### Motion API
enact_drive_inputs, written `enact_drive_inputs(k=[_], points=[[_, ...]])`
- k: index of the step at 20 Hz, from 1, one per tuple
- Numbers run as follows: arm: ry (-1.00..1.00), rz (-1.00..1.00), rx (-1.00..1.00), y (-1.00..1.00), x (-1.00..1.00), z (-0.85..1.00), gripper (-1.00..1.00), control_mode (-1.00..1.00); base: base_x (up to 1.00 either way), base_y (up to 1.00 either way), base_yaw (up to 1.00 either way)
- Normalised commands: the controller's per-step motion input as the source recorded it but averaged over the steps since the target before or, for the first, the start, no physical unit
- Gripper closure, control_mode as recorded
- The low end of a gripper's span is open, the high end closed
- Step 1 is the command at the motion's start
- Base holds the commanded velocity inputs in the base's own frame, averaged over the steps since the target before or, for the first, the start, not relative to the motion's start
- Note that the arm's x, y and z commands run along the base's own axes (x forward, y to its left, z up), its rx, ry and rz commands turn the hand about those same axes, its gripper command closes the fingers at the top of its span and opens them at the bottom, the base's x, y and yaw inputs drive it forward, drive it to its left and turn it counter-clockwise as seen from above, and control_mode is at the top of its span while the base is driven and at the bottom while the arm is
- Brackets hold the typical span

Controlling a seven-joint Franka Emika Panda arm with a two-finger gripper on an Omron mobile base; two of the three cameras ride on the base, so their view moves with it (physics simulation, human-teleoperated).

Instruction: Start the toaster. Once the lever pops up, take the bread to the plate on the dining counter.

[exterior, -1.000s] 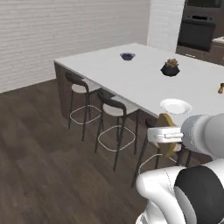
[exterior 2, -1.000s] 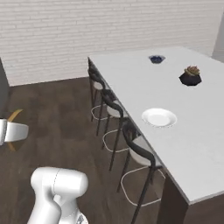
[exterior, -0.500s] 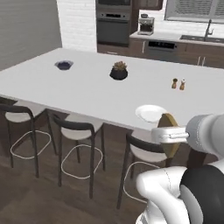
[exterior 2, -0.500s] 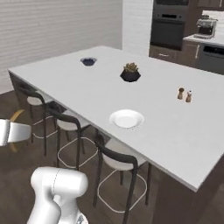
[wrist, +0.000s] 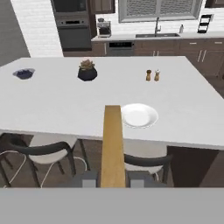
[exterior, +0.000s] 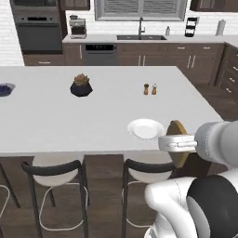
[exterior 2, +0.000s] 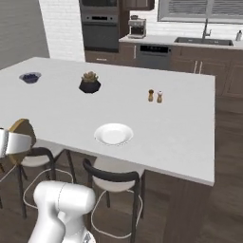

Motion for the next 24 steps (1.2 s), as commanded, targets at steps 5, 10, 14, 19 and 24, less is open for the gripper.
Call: enact_drive_inputs(k=[5, 10, 14, 19, 24], points=[[0.0, 0.0, 0.0, 0.0, 0.0, 0.0, 1.0, 1.0, 0.75, 0.45, -0.39], [0.0, 0.0, 0.0, 0.0, 0.0, 0.0, 1.0, 1.0, 0.47, 0.22, -0.04], [0.0, 0.0, 0.0, 0.0, 0.0, 0.0, 1.0, 1.0, 0.25, 0.0, 0.03], [0.0, 0.0, 0.0, 0.0, 0.0, 0.0, 1.0, 1.0, 0.39, -0.01, 0.09], [0.17, 0.15, 0.15, -0.41, 0.4, 0.0, 1.0, -1.0, 0.1, -0.03, 0.03]])
